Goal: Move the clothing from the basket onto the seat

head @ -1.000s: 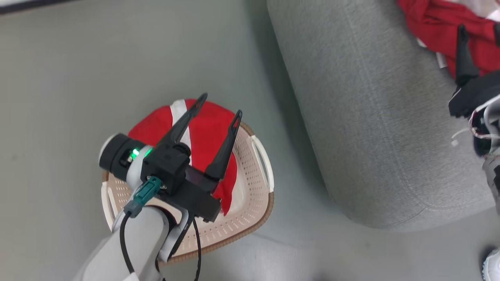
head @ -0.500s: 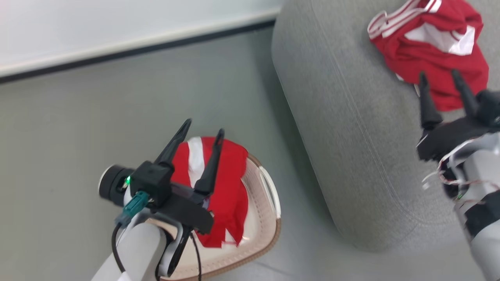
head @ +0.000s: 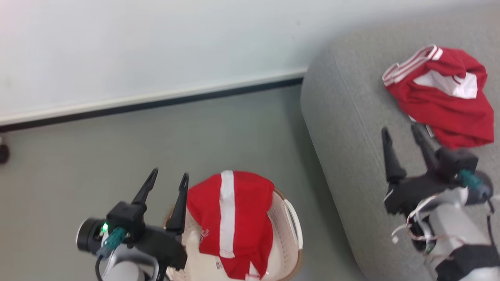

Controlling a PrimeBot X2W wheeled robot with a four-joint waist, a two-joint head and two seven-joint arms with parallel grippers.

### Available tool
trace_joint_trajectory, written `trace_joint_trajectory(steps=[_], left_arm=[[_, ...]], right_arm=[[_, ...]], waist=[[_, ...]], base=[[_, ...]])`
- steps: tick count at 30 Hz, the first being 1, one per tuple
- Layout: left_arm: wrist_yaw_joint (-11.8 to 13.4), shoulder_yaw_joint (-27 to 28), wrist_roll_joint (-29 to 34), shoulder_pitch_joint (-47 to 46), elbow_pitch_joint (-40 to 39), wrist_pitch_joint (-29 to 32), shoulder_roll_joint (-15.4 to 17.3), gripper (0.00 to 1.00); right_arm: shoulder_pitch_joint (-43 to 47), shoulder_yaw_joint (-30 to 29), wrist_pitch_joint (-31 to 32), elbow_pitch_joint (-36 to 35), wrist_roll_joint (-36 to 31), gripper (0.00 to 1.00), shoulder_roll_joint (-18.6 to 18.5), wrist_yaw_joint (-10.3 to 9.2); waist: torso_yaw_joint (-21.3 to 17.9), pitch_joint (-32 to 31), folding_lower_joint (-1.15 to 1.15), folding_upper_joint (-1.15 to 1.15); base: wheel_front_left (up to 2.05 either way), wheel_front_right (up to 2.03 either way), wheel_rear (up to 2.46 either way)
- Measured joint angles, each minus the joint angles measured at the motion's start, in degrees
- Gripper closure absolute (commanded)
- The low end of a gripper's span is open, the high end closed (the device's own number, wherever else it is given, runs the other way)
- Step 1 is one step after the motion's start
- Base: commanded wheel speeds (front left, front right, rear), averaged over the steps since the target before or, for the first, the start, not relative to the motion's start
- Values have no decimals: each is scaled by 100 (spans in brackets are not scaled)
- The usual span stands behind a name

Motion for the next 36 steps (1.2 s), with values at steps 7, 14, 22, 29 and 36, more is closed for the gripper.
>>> trace_joint_trajectory(steps=[7,14,22,29,36], left_arm=[[53,242,-101,637,121,-45,109,0],[144,509,-211,1422,12,-70,230,0],[147,670,-198,1691,-265,-99,232,0],[154,858,-151,1972,-433,-100,248,0],[193,988,-113,2108,-555,-101,244,0]], right_arm=[[822,86,0,-267,0,0,258,-146],[1697,170,0,-867,-83,0,379,-336],[2434,167,0,-1506,-229,0,393,-522],[2754,96,0,-1940,-269,0,433,-609],[3022,-23,0,-2197,-283,0,425,-673]], waist=[[267,-527,0,0],[452,-1027,0,0],[679,-1327,0,0],[772,-1407,1,1],[750,-1383,1,1]], base=[[0,0,0],[0,0,0],[0,0,0],[0,0,0],[0,0,0]])
